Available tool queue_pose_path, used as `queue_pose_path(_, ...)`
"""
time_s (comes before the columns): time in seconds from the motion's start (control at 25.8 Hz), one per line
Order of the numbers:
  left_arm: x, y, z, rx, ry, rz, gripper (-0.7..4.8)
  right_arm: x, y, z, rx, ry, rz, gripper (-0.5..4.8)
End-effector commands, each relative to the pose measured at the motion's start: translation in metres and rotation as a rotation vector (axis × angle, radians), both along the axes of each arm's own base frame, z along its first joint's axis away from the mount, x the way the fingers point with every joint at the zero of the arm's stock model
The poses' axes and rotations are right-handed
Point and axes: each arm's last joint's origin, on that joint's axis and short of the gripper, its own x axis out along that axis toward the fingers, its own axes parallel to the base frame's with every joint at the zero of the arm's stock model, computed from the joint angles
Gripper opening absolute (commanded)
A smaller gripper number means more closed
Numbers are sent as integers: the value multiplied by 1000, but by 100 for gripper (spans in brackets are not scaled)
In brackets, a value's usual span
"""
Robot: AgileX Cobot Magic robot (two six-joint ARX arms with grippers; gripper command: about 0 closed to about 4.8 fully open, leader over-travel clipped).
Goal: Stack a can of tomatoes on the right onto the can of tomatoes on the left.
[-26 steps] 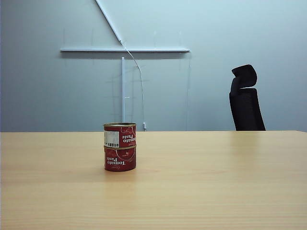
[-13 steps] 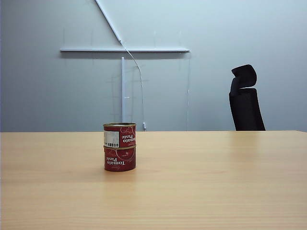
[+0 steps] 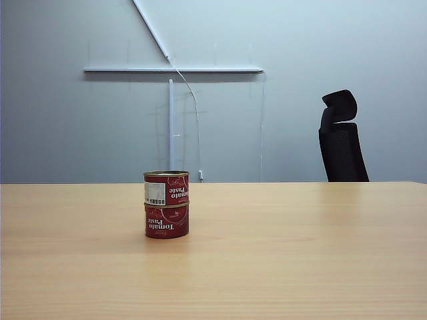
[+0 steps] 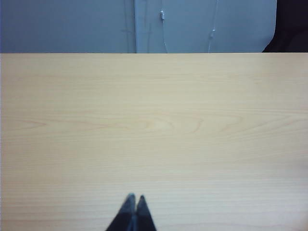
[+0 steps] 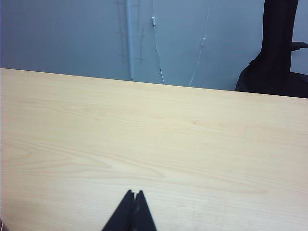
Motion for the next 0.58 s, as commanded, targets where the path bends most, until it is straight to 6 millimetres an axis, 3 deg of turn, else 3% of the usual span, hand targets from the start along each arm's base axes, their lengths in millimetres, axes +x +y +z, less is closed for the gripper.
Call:
queue_pose_path(0.04, 0, 0, 2, -1, -10, -6, -4, -1, 0, 4, 19, -20, -3, -1)
queue_pose_path(0.27, 0, 0, 2, -1, -10, -6, -4, 0, -5, 5, 1, -29, -51, -1)
queue_pose_path(0.58, 0, 0, 2, -1, -10, -6, -4, -4, -41, 11, 60, -90, -31, -1)
